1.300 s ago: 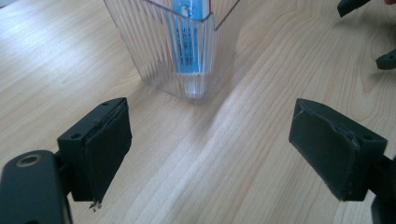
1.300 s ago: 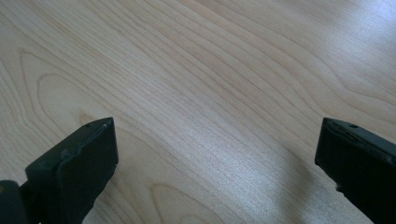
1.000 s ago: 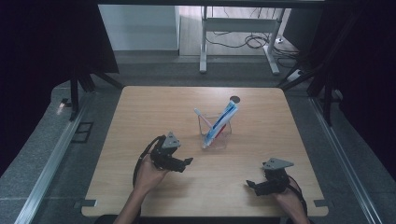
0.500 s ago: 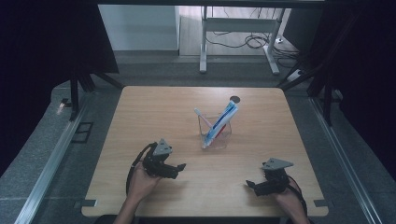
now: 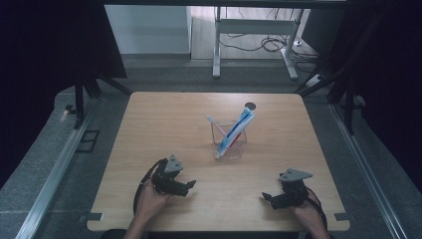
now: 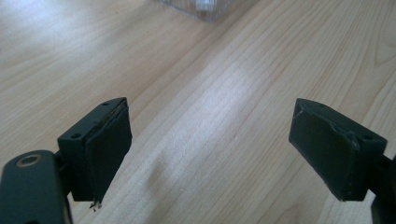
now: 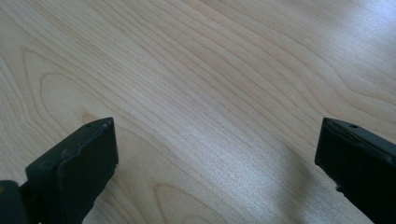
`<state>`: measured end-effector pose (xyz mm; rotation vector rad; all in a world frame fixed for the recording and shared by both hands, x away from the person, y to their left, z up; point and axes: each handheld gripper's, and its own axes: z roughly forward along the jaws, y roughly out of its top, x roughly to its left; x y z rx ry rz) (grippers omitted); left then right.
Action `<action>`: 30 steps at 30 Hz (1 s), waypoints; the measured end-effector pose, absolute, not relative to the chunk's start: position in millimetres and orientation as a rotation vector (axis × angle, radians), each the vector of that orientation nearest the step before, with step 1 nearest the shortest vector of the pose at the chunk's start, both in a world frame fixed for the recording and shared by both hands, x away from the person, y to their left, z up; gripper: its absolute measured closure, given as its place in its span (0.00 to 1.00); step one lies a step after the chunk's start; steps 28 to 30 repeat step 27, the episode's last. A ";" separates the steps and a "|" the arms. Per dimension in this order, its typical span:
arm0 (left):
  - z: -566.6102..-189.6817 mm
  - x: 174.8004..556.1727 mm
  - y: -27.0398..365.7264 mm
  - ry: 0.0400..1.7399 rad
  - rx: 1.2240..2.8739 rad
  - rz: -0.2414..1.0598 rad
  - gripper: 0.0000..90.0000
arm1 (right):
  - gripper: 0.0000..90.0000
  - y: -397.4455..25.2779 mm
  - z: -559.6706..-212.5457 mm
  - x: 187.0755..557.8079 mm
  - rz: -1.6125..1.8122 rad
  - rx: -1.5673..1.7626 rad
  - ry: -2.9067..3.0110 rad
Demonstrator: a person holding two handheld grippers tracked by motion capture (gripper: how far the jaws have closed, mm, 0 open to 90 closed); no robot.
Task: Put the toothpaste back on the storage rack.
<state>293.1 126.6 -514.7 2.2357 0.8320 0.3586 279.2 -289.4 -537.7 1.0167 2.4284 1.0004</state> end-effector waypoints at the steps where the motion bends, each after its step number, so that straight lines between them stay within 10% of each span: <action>1: -516.0 292.8 126.0 0.833 2.241 0.358 0.15 | 0.00 -289.3 -537.7 279.1 1.000 1.016 2.429; 30: -537.4 294.5 116.9 0.849 2.313 0.331 0.14 | 0.00 -284.9 -540.3 278.8 0.990 0.997 2.458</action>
